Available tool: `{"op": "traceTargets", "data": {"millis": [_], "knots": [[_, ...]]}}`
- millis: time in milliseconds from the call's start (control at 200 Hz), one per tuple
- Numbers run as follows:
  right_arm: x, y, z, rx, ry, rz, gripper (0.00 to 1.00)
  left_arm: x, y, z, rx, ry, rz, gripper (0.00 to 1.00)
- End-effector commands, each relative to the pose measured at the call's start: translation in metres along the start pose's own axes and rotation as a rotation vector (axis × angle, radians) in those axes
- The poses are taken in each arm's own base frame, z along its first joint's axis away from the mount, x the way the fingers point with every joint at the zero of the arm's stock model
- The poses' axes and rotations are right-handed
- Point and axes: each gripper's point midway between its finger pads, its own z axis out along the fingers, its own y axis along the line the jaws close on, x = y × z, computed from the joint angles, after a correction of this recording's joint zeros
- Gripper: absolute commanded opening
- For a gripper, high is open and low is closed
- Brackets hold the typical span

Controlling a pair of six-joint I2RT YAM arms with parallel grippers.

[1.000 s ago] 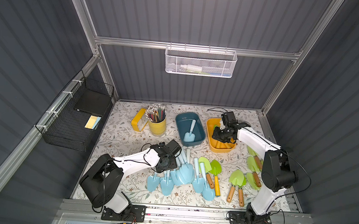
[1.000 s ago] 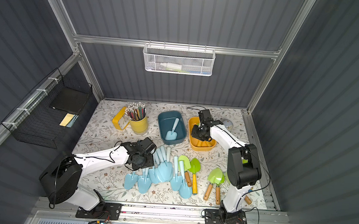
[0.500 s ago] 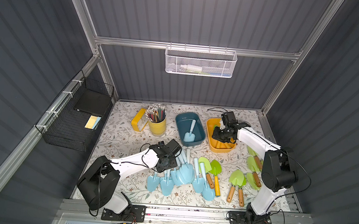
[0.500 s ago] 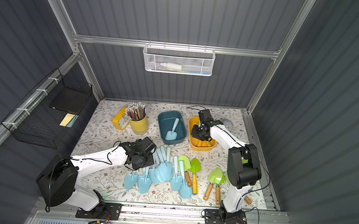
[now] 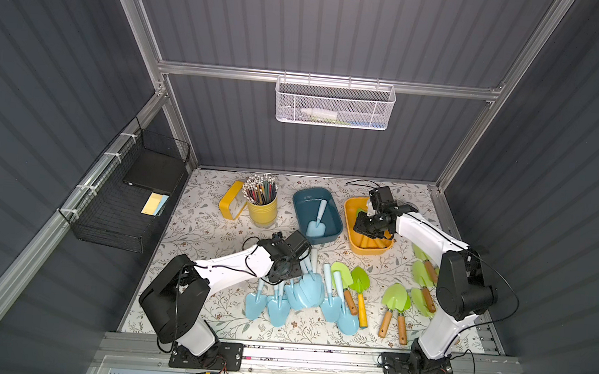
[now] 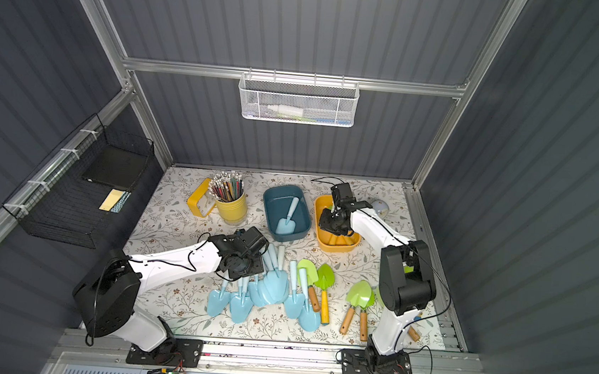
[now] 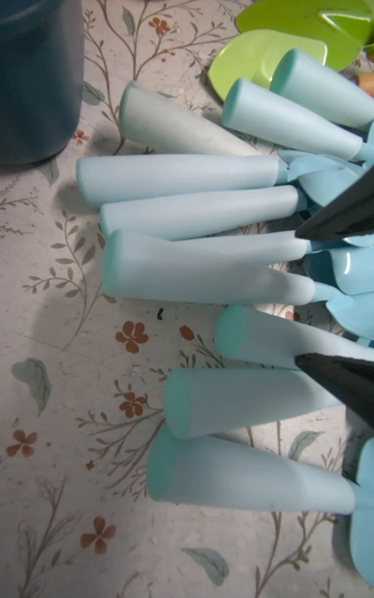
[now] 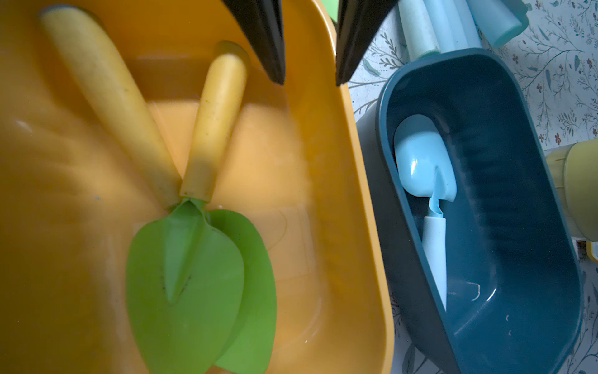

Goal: Sort the small shovels by color and place them into the storage box
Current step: Pick up the shovel from the center of the board, then place the shovel in the storage box.

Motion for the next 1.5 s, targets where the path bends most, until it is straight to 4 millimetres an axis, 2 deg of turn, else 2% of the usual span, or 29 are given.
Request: {"op": "traceTargets", "data": {"millis": [0,130,220,535,635,755,830,965,1066,1096,1116,1196,1356,1496], "knots": [[0.008,-0.002,0.002,0.005,0.020,-0.009,0.31,0.010,0.012,-0.002,-0.011,0.019,0.006,0.56],[0.012,-0.003,0.005,0.007,0.029,-0.009,0.30,0.019,0.021,0.001,-0.015,0.035,-0.003,0.53],[0.012,-0.003,0.005,0.006,0.031,-0.008,0.30,0.021,0.020,0.006,-0.004,0.042,0.003,0.50],[0.012,-0.003,0.007,0.009,0.034,-0.008,0.29,0.027,0.026,0.035,-0.060,0.066,0.068,0.42],[0.011,-0.004,0.006,0.013,0.031,-0.008,0.29,0.029,0.029,0.037,-0.068,0.069,0.067,0.29],[0.013,-0.005,0.007,0.016,0.035,-0.004,0.29,0.018,0.023,0.030,-0.080,0.041,0.063,0.09],[0.014,-0.005,0.007,0.011,0.039,0.002,0.29,0.003,0.012,0.019,-0.080,-0.003,0.062,0.00],[0.016,0.003,0.009,-0.031,0.052,0.018,0.29,-0.031,-0.005,-0.009,-0.124,-0.100,0.072,0.00],[0.014,0.007,0.008,-0.054,0.051,0.030,0.29,-0.062,-0.024,-0.033,-0.150,-0.186,0.088,0.00],[0.012,0.009,0.007,-0.059,0.047,0.031,0.29,-0.070,-0.031,-0.038,-0.153,-0.206,0.102,0.00],[0.011,0.010,0.006,-0.061,0.044,0.031,0.29,-0.080,-0.046,-0.047,-0.121,-0.232,0.100,0.00],[0.005,0.013,0.001,-0.066,0.024,0.032,0.29,-0.103,-0.079,-0.057,-0.081,-0.278,0.134,0.00],[-0.005,0.017,-0.012,-0.069,-0.015,0.028,0.29,-0.151,-0.132,-0.060,-0.063,-0.396,0.208,0.00],[-0.010,0.013,-0.022,-0.043,-0.055,0.016,0.29,-0.206,-0.160,-0.047,0.002,-0.486,0.179,0.00]]}}
